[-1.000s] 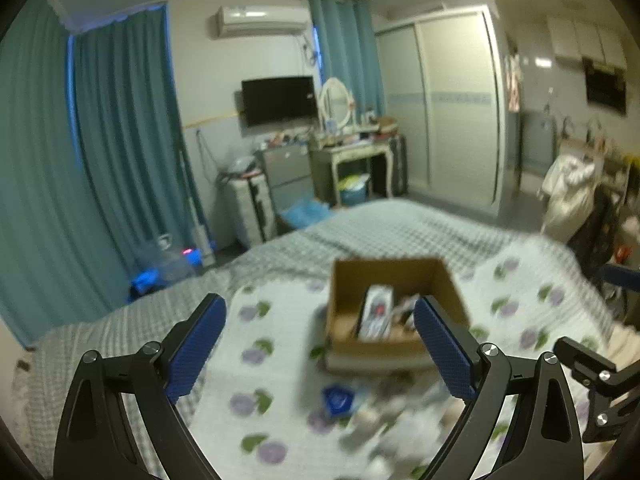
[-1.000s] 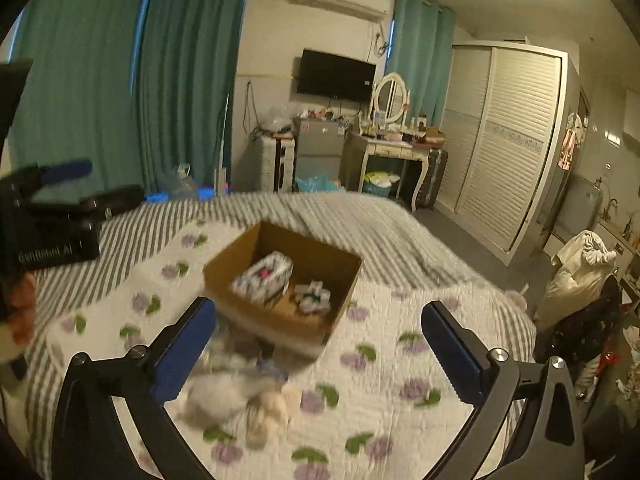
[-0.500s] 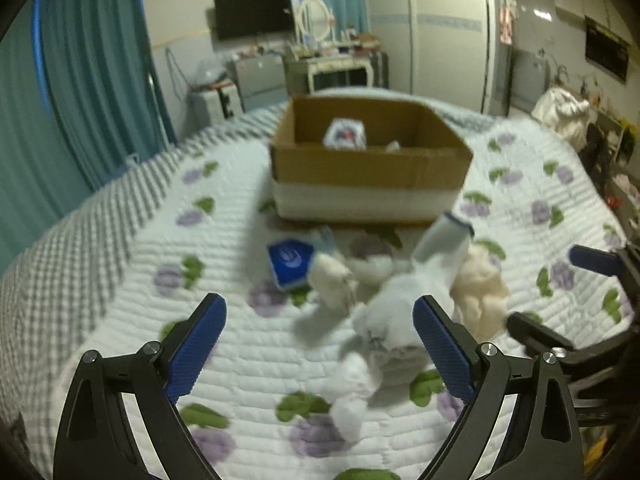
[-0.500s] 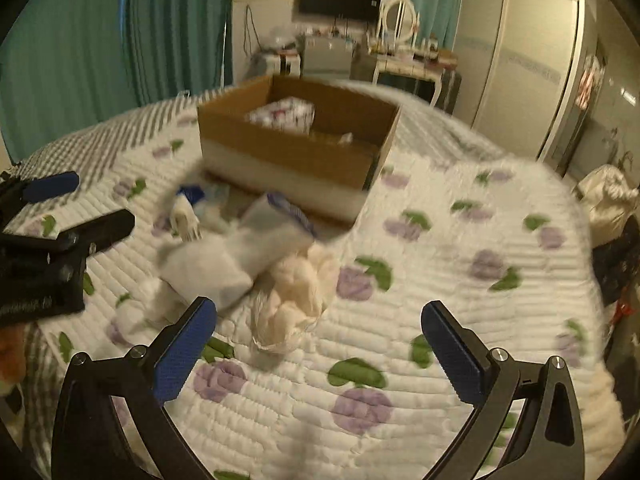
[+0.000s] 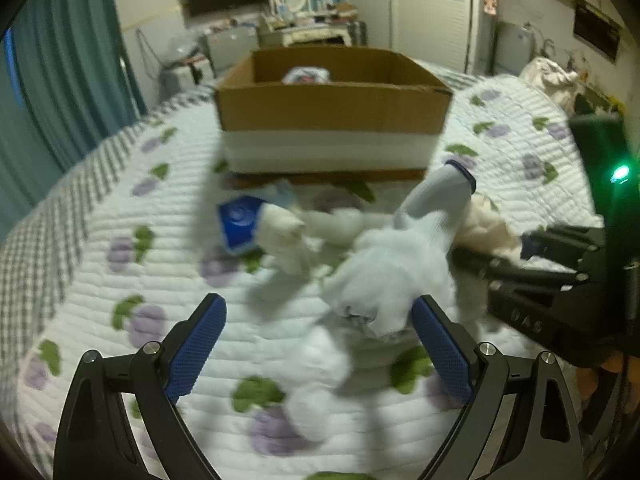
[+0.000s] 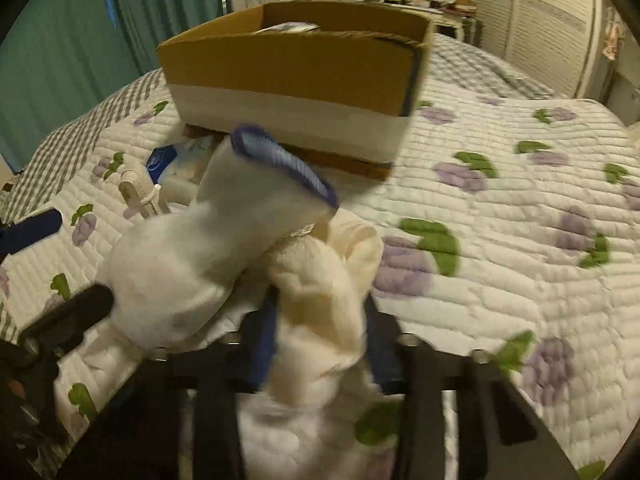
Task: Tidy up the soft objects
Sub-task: 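Grasp the white sock with the left tool while the right tool grasps the cream lace cloth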
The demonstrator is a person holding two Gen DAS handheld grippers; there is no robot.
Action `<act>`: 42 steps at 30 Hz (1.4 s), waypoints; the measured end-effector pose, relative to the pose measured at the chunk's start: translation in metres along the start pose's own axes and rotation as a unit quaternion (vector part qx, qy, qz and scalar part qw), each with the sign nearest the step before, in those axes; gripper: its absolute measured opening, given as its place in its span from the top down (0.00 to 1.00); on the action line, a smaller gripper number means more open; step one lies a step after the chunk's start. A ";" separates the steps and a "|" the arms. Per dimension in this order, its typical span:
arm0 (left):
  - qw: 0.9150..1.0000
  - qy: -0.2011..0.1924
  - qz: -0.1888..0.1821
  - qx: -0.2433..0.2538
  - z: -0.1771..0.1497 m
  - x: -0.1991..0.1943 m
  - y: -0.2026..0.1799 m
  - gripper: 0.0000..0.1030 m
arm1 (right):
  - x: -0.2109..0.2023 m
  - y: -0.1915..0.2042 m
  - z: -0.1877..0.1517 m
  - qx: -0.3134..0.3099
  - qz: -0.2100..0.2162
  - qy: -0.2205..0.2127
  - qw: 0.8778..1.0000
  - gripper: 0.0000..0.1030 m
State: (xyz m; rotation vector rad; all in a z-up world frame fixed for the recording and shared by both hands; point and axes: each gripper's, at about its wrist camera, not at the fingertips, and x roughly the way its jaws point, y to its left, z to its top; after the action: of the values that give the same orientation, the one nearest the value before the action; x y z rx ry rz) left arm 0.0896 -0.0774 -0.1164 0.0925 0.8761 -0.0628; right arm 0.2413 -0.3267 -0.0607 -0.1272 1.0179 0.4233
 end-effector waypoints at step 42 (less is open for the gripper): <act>0.991 -0.136 -0.016 -0.008 0.036 -0.129 0.006 0.47 | -0.184 0.028 -0.023 0.038 -0.030 -0.169 0.984 0.75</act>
State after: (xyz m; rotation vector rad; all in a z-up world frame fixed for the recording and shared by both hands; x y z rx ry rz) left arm 0.0353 -0.0734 0.0063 0.0532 0.6048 -0.0953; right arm 0.1285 -0.3603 0.0850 -0.0155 0.6921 0.3364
